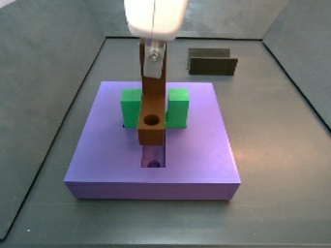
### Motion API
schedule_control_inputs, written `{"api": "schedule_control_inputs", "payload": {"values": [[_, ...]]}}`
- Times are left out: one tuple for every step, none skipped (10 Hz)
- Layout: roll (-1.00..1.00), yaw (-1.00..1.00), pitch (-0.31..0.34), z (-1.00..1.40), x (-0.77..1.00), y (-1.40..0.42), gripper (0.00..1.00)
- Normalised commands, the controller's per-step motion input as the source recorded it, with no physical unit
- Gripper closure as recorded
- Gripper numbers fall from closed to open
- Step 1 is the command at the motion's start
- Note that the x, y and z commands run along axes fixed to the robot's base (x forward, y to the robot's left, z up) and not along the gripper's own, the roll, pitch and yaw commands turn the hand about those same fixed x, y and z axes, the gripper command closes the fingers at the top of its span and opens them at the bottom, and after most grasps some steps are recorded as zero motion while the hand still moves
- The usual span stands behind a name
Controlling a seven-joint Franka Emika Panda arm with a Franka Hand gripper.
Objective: Pick up the brown object. Move up. Place the brown object on the fixture. Regrasp the brown object. Move to above the board. Insert the brown object.
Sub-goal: Insert the brown object.
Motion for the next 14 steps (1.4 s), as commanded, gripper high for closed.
{"api": "schedule_control_inputs", "payload": {"values": [[0.00,0.14,-0.034,-0.27,-0.05,0.00,1.00],[0.04,0.11,0.000,-0.23,0.00,0.00,1.00],[0.09,0.02,0.000,-0.24,0.02,-0.03,1.00],[0.09,0.00,0.000,-0.26,0.05,-0.04,1.00],[0.07,0.00,0.000,-0.23,0.23,-0.05,1.00],[0.07,0.00,0.021,-0.25,0.30,-0.01,1.00],[0.08,0.00,0.019,-0.27,0.25,0.00,1.00],[0.12,0.00,0.023,-0.29,0.11,0.00,1.00],[0.14,0.00,0.001,-0.36,-0.05,0.00,1.00],[0.01,-0.02,0.000,-0.21,-0.16,0.00,1.00],[0.00,-0.05,0.000,-0.09,-0.30,0.00,1.00],[-0.02,-0.06,-0.026,-0.06,-0.33,0.00,1.00],[-0.02,-0.06,-0.027,-0.01,-0.31,0.00,1.00],[0.00,0.00,0.000,-0.15,0.03,-0.05,1.00]]}}
